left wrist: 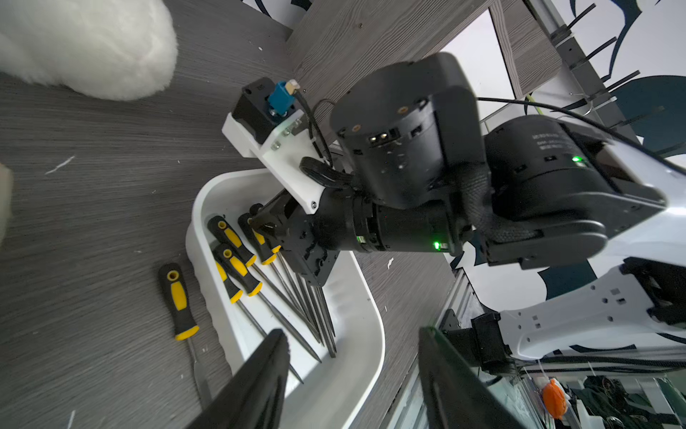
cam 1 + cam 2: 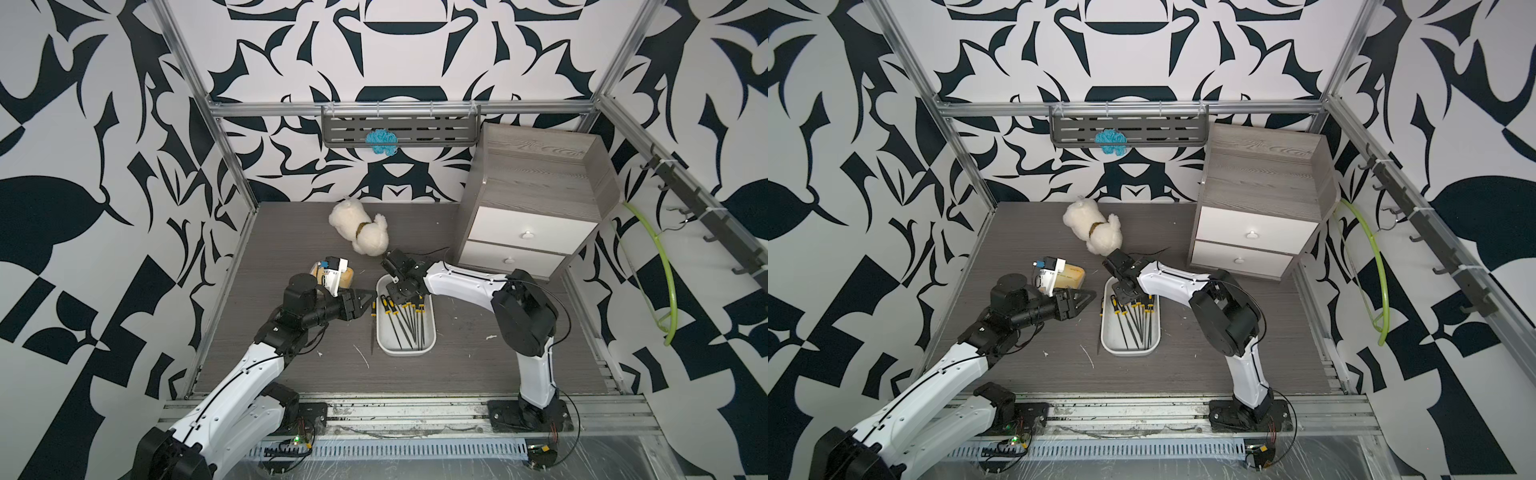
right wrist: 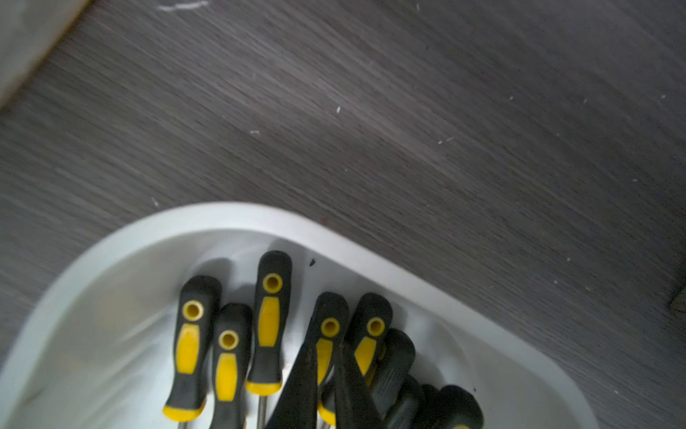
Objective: Take the file tool out of the storage box
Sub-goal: Pick up the file tool from the storage box.
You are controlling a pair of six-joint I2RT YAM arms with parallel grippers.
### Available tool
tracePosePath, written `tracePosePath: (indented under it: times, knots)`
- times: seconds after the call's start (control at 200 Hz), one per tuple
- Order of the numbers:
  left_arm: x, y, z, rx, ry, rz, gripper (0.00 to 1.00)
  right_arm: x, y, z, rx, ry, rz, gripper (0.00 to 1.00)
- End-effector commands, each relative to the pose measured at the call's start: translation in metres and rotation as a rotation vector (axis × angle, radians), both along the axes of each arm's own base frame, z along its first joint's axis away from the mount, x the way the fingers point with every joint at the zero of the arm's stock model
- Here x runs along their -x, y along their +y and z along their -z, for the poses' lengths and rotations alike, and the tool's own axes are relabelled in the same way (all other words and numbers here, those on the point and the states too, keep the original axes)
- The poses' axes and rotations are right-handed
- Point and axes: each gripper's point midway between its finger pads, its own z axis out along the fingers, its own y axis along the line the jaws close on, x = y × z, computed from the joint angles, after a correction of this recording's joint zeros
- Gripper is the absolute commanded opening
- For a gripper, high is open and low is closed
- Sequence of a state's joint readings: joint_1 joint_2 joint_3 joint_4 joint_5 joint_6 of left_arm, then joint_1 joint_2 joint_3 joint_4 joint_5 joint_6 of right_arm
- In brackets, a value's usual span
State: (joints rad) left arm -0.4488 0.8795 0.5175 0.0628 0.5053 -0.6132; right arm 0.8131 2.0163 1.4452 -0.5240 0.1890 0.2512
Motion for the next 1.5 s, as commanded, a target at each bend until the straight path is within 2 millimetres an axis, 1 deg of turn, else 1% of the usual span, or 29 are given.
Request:
tracePosePath:
  times: [0.0, 0.145, 0.235, 0.37, 0.38, 0.41, 0.705, 0.95, 1.125, 1.235, 1.335, 1.435, 1.495]
  knots:
    - [0.005, -0.004, 0.002, 0.001, 0.003, 0.025, 0.61, -0.008, -0.001, -0.012, 0.011, -0.030, 0.014, 0.16]
    - [0.004, -0.004, 0.004, -0.010, 0.003, 0.024, 0.61, -0.005, 0.003, -0.006, 0.002, -0.007, 0.002, 0.17]
    - [0.004, -0.004, 0.006, -0.017, 0.007, 0.021, 0.61, -0.004, 0.001, -0.001, 0.013, 0.007, 0.006, 0.18]
    - [0.002, -0.003, 0.009, -0.029, 0.018, 0.015, 0.61, 0.000, -0.002, 0.000, 0.017, 0.017, 0.020, 0.19]
    - [0.002, -0.003, 0.009, -0.030, 0.018, 0.014, 0.61, 0.004, 0.001, 0.001, 0.000, 0.036, 0.012, 0.19]
    - [0.002, -0.003, 0.009, -0.031, 0.018, 0.012, 0.61, 0.005, 0.002, 0.001, -0.009, 0.043, 0.009, 0.20]
    - [0.002, -0.005, 0.013, -0.041, 0.026, 0.017, 0.61, 0.012, -0.002, 0.011, 0.010, 0.079, 0.016, 0.24]
    - [0.002, -0.006, 0.014, -0.045, 0.029, 0.016, 0.62, 0.019, 0.000, 0.015, 0.004, 0.101, 0.012, 0.29]
    - [0.002, -0.006, 0.015, -0.049, 0.033, 0.017, 0.62, 0.020, 0.000, 0.016, 0.004, 0.108, 0.022, 0.29]
    - [0.002, -0.007, 0.016, -0.052, 0.035, 0.017, 0.62, 0.022, -0.001, 0.023, 0.022, 0.131, 0.023, 0.27]
    - [0.003, -0.007, 0.015, -0.051, 0.032, 0.017, 0.62, 0.025, -0.001, 0.027, 0.025, 0.152, 0.031, 0.21]
    - [0.003, -0.006, 0.014, -0.051, 0.028, 0.014, 0.63, 0.025, -0.002, 0.027, 0.029, 0.154, 0.036, 0.17]
    - [0.003, -0.006, 0.014, -0.051, 0.028, 0.016, 0.63, 0.025, -0.002, 0.027, 0.031, 0.158, 0.042, 0.17]
